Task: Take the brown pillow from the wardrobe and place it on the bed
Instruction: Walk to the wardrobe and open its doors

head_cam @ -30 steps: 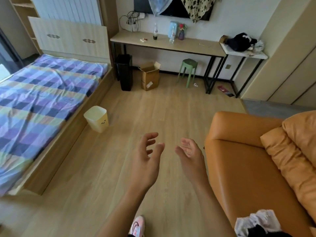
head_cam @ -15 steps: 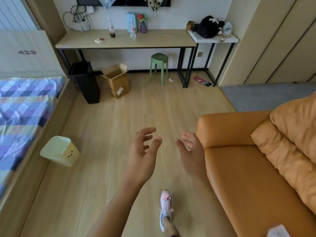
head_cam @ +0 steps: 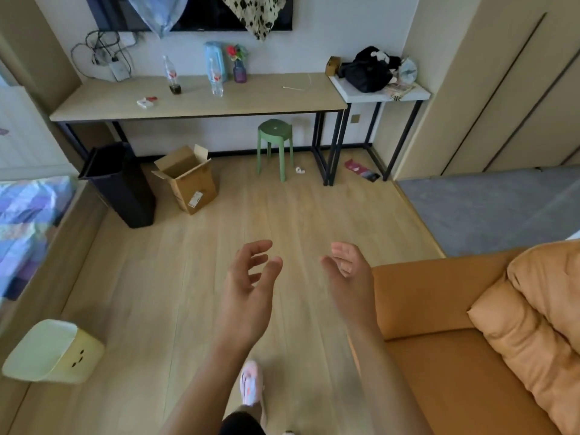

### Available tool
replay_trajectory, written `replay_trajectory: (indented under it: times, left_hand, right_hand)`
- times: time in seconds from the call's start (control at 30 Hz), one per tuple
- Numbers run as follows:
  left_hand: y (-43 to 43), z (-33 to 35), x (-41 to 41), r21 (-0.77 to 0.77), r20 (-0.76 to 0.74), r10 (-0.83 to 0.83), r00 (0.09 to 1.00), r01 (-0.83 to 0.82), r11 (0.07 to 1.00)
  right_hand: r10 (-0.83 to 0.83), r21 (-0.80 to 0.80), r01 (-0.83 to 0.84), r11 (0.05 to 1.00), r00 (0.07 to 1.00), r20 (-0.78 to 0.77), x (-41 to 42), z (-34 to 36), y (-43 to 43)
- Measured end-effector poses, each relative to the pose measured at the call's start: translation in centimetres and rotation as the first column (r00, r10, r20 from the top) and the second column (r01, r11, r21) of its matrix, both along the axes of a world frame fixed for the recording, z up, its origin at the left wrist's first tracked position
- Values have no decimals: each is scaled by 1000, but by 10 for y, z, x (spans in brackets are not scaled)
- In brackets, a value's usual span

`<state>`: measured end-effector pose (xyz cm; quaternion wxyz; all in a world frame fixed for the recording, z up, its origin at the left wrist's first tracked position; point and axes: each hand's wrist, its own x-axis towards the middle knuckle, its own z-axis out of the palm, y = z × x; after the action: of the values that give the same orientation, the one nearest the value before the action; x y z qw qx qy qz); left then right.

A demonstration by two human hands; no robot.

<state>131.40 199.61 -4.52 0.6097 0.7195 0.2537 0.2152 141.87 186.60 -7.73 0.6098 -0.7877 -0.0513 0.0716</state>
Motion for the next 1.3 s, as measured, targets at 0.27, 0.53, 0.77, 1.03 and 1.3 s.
replay_trajectory:
  times: [0.27, 0.53, 0.77, 1.03, 1.3]
  left_hand:
    - [79, -13, 179, -51, 20, -94, 995, 95, 994]
    - [133, 12, 360, -14, 6, -327, 945, 327, 945]
    - [151, -5, 485, -9, -19, -432, 902, 432, 902]
    - [157, -2, 671, 46, -40, -508, 861, 509, 859]
    - [137, 17, 840, 44, -12, -608, 794, 608, 793]
  right_hand:
    - [-118, -38, 119, 992, 993, 14, 162, -19, 62]
    - [-287, -35, 287, 957, 958, -8, 310, -8, 104]
    - [-378, 0, 378, 926, 926, -23, 426, -22, 122]
    - [-498, 83, 500, 862, 866, -49, 628, -37, 105]
    - [-590, 118, 586, 802, 807, -1, 783, -10, 81]
